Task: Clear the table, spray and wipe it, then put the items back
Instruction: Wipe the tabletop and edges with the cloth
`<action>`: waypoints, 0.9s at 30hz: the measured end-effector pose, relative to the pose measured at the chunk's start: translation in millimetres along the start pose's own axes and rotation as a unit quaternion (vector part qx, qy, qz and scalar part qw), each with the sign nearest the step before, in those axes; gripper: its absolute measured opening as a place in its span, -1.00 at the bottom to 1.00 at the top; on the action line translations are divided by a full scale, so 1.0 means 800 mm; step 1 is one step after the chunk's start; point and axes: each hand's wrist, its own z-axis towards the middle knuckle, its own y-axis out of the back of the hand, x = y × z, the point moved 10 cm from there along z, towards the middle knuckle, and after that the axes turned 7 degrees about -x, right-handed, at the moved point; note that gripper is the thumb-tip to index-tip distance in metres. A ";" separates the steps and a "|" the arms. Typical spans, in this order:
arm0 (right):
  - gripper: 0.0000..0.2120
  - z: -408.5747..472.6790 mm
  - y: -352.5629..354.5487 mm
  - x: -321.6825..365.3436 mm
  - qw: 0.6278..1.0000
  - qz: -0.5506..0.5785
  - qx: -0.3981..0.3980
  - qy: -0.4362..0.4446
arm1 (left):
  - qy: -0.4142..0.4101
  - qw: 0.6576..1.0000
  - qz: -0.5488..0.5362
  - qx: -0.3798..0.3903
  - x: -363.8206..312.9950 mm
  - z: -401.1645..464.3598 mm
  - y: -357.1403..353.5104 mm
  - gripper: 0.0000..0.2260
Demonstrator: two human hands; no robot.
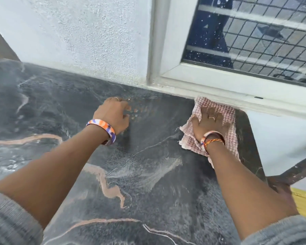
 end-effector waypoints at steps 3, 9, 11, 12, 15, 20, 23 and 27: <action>-0.43 -0.016 -0.010 0.085 0.998 -0.002 0.000 0.059 | 0.024 1.000 0.000 -0.006 0.051 0.010 0.016 -0.68; -0.42 -0.036 -0.028 0.265 0.993 0.008 -0.013 0.120 | 0.030 0.999 -0.012 -0.041 0.141 0.033 0.046 -0.67; -0.42 -0.052 -0.040 0.336 0.991 0.021 -0.012 0.133 | 0.034 0.998 -0.007 -0.058 0.183 0.039 0.060 -0.64; -0.42 -0.059 -0.045 0.372 0.989 0.026 -0.013 0.144 | 0.039 0.997 -0.005 -0.065 0.205 0.040 0.067 -0.63; -0.43 -0.059 -0.050 0.453 0.987 0.032 -0.009 0.159 | 0.045 0.996 -0.001 -0.072 0.255 0.041 0.083 -0.61; -0.47 -0.066 -0.058 0.525 0.955 0.017 0.032 0.293 | 0.029 0.997 -0.011 -0.068 0.292 0.049 0.098 -0.63; -0.46 -0.062 -0.059 0.484 0.959 0.021 0.037 0.281 | 0.007 0.999 -0.016 -0.048 0.276 0.056 0.090 -0.63; -0.45 -0.034 -0.041 0.313 0.997 0.010 0.007 0.070 | -0.060 0.997 -0.043 -0.008 0.231 0.058 0.072 -0.66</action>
